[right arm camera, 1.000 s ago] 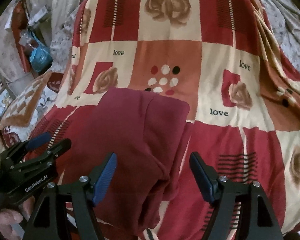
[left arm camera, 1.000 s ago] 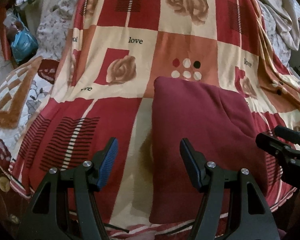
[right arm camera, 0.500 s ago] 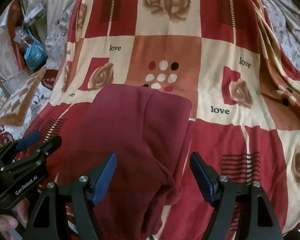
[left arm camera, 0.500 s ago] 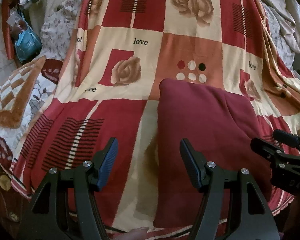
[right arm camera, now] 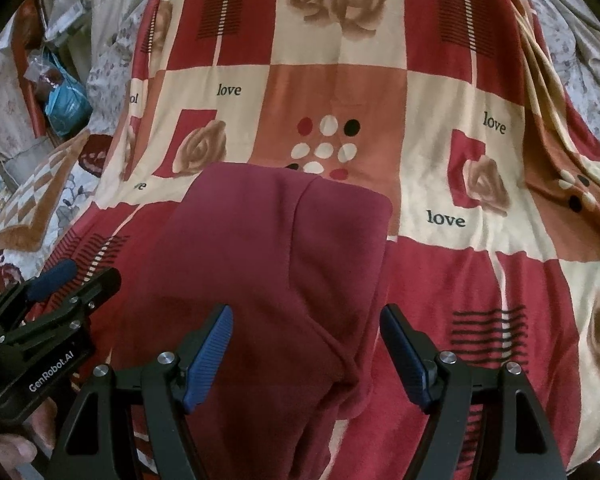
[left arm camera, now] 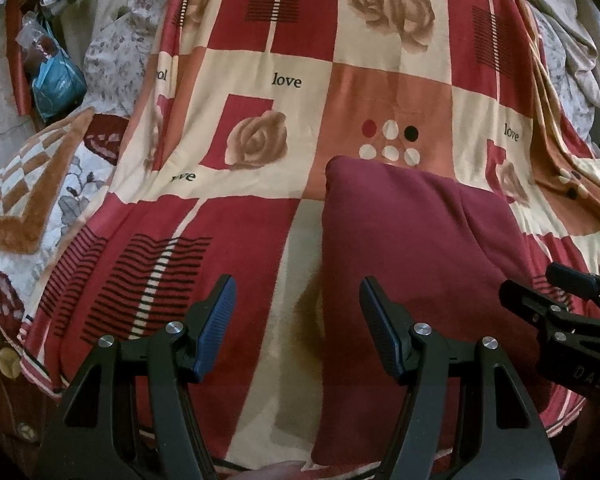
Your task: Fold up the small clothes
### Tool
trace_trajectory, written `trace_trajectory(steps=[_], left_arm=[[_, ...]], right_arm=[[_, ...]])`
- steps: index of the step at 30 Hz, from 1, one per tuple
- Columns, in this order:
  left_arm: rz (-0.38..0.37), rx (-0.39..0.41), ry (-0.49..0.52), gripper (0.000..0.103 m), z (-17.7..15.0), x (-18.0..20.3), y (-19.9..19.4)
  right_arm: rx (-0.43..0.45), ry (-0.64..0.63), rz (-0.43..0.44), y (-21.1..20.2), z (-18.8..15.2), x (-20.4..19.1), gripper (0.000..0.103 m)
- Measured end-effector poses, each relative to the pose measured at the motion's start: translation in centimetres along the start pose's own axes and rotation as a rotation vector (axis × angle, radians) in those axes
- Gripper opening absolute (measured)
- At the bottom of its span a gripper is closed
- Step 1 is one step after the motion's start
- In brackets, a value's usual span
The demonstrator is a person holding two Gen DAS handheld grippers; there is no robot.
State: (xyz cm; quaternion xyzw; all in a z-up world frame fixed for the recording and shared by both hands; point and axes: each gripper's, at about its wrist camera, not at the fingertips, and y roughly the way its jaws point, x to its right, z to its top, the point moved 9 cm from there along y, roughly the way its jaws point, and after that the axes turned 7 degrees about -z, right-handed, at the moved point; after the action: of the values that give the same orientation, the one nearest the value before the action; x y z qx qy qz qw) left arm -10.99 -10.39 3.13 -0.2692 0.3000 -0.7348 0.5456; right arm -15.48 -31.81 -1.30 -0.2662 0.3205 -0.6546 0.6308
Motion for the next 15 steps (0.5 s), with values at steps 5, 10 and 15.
trace_trajectory(steps=[5,10,15], left_arm=[[-0.001,-0.004,-0.004,0.064,-0.14,-0.09,0.3],[-0.002,-0.004,-0.006,0.064,-0.16,-0.06,0.29],[-0.006,-0.006,-0.008,0.064,-0.27,0.04,0.47]], right_arm=[[-0.008,0.0,0.002,0.31,-0.08,-0.29,0.074],[-0.01,-0.001,0.005,0.35,-0.09,-0.42,0.074],[-0.011,-0.001,0.003,0.41,-0.15,-0.47,0.074]])
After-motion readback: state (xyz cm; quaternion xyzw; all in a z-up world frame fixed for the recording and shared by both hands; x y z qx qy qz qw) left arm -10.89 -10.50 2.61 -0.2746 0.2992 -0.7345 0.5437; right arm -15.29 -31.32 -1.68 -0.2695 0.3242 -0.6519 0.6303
